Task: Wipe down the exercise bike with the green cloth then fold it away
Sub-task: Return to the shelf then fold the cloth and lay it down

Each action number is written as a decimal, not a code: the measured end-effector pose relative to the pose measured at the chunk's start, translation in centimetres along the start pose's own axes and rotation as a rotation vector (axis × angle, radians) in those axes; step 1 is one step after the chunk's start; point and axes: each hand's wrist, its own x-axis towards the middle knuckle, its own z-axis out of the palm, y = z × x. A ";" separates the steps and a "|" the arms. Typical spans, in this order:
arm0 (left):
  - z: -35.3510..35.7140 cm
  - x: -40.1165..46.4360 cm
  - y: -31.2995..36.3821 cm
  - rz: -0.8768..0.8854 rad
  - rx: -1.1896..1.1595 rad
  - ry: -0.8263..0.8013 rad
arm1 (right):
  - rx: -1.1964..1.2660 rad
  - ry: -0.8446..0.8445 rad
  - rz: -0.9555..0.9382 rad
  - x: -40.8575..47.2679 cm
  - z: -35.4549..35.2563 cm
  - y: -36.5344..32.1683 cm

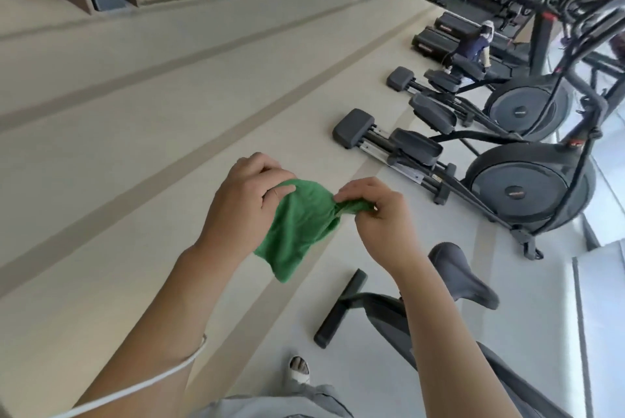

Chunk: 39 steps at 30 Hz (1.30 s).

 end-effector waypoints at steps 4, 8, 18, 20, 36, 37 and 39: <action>-0.6 1.2 -1.5 -0.042 0.024 0.063 | 0.015 -0.092 0.014 2.2 2.1 0.4; 0.6 3.3 -1.9 -0.069 -0.035 0.055 | 0.062 -0.212 -0.021 5.5 3.8 1.1; 4.2 14.0 -5.1 -0.178 0.182 -0.136 | -0.034 -0.300 0.015 17.7 2.9 7.2; 5.3 15.8 -5.2 -0.193 0.248 -0.178 | 0.022 -0.295 0.055 20.0 2.9 7.8; 5.6 24.7 -9.0 -0.255 0.291 0.144 | 0.205 -0.565 -0.100 32.1 10.1 11.3; 5.3 25.0 -9.9 -0.245 0.274 0.124 | 0.223 -0.587 -0.083 32.7 10.7 11.2; 4.4 25.7 -11.6 -0.251 0.225 0.095 | 0.245 -0.610 -0.057 34.1 12.0 11.1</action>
